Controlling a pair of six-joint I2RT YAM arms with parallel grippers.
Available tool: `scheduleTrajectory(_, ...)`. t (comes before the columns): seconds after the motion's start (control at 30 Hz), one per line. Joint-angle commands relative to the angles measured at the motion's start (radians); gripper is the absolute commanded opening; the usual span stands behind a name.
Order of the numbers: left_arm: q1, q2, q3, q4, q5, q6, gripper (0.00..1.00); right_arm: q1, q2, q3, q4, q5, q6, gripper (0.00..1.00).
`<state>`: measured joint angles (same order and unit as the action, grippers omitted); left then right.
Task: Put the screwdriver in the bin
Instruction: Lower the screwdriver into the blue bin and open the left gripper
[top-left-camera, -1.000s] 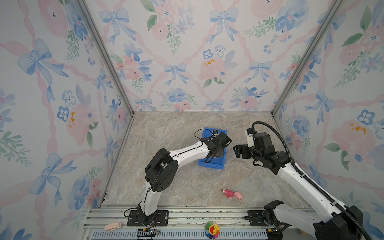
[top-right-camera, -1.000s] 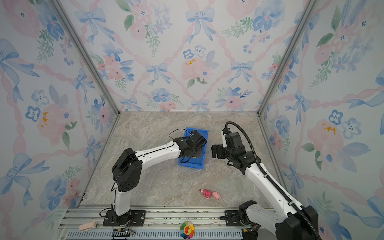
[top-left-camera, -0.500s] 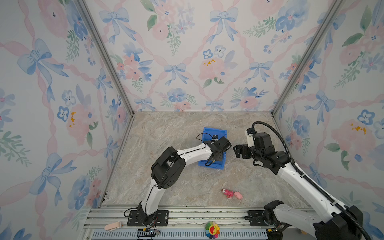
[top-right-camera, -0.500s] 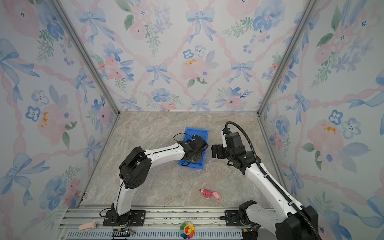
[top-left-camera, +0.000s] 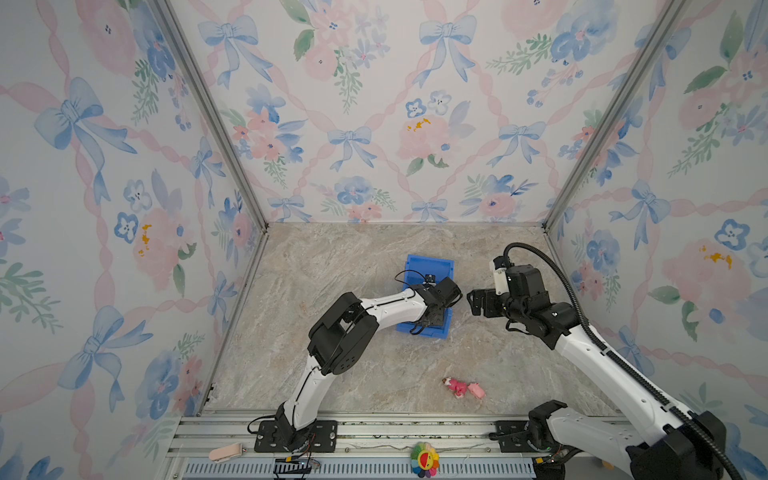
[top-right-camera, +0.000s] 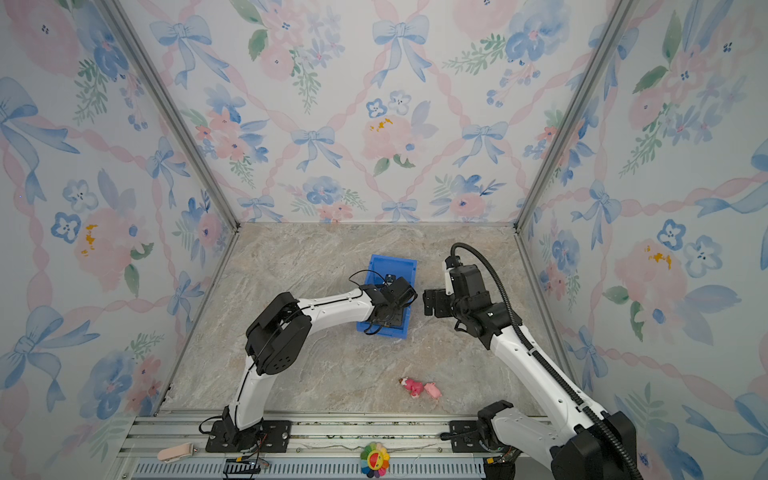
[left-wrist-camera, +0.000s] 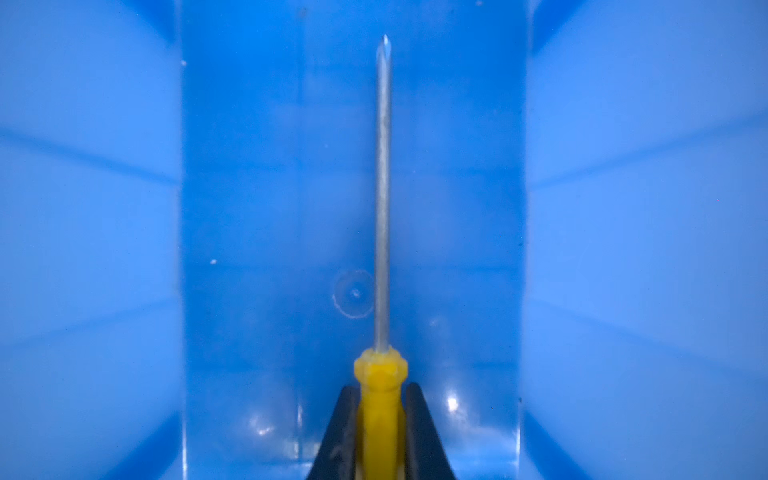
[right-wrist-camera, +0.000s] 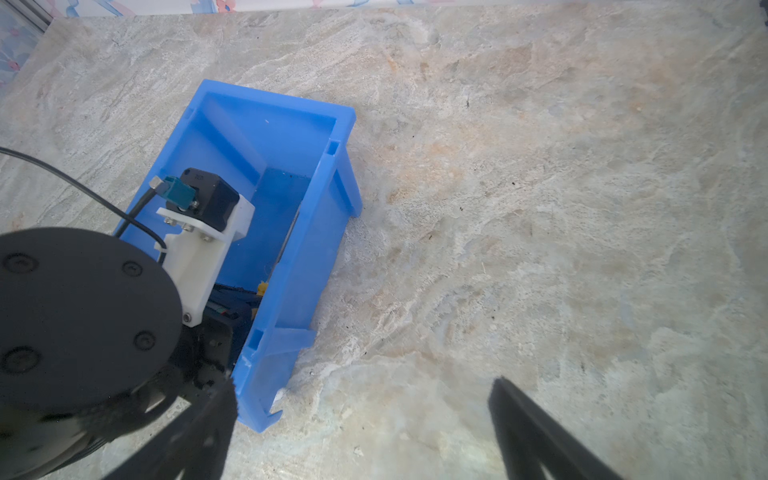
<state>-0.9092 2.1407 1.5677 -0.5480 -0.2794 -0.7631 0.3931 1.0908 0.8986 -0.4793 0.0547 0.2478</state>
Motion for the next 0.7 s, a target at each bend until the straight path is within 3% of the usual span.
scheduleTrajectory(0.0,0.007,0.029,0.013,-0.007,-0.010,-0.011,0.10,-0.009,-0.017,-0.007,-0.025,0.022,0.011,0.97)
scheduleTrajectory(0.27,0.006,0.015,0.017,-0.008,-0.015,-0.009,0.26,-0.013,-0.018,0.006,-0.030,0.025,0.011,0.97)
scheduleTrajectory(0.43,0.006,-0.002,0.017,-0.008,-0.020,-0.008,0.29,-0.013,-0.019,0.011,-0.032,0.022,0.011,0.97)
scheduleTrajectory(0.67,0.007,-0.064,0.005,-0.007,-0.046,-0.006,0.47,-0.013,-0.028,0.018,-0.038,0.023,0.011,0.97)
